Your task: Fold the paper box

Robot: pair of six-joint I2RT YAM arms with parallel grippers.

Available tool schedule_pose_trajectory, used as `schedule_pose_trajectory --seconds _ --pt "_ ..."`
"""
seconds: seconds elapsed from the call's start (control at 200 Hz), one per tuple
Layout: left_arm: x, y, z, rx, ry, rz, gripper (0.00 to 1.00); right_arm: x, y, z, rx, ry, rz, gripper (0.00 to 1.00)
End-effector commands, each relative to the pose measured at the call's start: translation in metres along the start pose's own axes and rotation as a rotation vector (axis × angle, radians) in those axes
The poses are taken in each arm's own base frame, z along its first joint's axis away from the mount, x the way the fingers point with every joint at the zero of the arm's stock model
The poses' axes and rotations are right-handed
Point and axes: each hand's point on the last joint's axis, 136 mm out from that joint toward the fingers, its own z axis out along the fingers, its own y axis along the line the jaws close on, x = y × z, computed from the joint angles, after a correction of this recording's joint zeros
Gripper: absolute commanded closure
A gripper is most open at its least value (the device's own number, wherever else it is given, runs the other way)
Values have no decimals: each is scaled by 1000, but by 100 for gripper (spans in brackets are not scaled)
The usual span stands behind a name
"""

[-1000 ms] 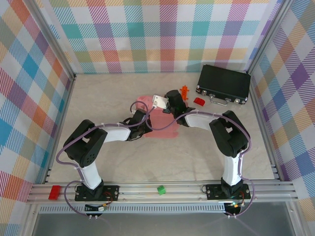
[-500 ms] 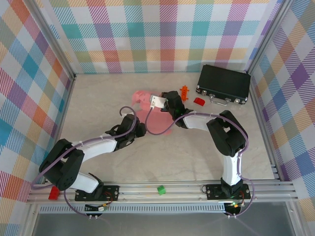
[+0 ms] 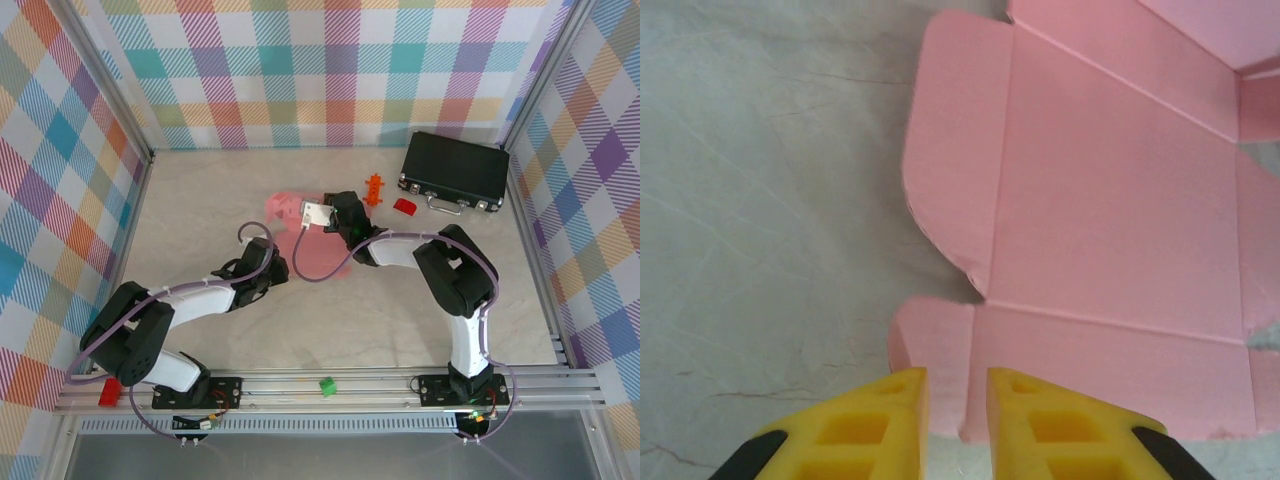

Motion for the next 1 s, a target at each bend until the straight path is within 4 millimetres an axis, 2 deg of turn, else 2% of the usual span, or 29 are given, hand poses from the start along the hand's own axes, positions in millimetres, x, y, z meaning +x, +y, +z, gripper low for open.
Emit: schedule_pose_trajectory --seconds 0.0,0.165,0.33,0.46,0.535,0.785,0.995 --pt "1 7 7 18 6 -54 78 -4 2 3 55 -9 -31 92" --pt "6 11 17 32 39 -75 80 -8 4 2 104 -17 -75 92" --pt "9 14 23 30 51 -87 86 -12 1 1 160 -24 -102 91" --pt "10 15 25 27 55 -92 90 -13 8 0 177 -31 -131 91" --pt "11 16 25 23 56 -91 90 -14 11 -1 200 -35 -160 90" --pt "11 16 23 26 63 -81 90 -16 5 -1 306 -40 -214 88" --pt "2 11 10 38 50 -62 86 -16 4 -1 321 -41 -219 88"
